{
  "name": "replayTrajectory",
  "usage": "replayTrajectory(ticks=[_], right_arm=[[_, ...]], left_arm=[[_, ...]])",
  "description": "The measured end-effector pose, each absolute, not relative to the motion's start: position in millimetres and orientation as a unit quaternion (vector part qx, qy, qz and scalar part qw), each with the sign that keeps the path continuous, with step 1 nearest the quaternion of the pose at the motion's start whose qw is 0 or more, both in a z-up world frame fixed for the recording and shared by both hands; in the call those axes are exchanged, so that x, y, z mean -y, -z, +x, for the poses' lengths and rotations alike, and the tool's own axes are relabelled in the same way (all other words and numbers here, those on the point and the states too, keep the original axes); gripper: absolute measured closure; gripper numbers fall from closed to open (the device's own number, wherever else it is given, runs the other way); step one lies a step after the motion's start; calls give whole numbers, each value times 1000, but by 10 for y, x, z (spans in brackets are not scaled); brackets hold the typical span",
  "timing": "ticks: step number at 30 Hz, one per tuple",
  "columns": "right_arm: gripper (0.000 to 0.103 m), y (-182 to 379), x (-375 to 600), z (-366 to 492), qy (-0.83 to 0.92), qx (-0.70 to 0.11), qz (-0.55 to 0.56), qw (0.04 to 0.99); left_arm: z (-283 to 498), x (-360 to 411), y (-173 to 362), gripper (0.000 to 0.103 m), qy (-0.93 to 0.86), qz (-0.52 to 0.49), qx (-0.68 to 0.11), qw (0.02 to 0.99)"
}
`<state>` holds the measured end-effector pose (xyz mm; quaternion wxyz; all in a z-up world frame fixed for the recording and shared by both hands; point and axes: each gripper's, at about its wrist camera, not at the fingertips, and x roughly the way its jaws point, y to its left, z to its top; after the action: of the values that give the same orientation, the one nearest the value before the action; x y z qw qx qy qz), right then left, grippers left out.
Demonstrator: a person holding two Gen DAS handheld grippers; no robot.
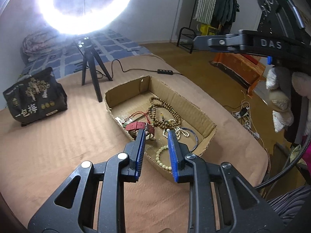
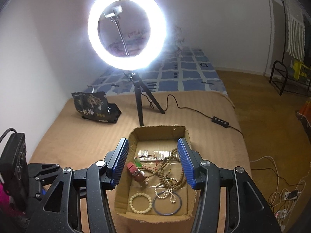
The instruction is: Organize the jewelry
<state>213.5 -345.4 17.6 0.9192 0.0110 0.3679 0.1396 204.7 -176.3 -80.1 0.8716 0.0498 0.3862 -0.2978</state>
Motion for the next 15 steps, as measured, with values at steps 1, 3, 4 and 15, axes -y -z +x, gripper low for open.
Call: replayTrajectory(ticks=[1, 3, 4, 15], right_arm=[[52, -210, 3453, 2100, -140, -365, 12, 920], [51, -332, 3446, 1983, -142, -355, 16, 924], [50, -377, 3440, 1932, -142, -351, 17, 925], [39, -715, 3286, 1282, -138, -317, 17, 938]], left_arm=[[2008, 1737, 764, 80, 295, 50, -383, 874], [1936, 1688, 697, 80, 288, 51, -377, 879], [1903, 1663, 667, 80, 285, 50, -375, 881], [1408, 1347, 253, 67, 259, 50, -326, 908]])
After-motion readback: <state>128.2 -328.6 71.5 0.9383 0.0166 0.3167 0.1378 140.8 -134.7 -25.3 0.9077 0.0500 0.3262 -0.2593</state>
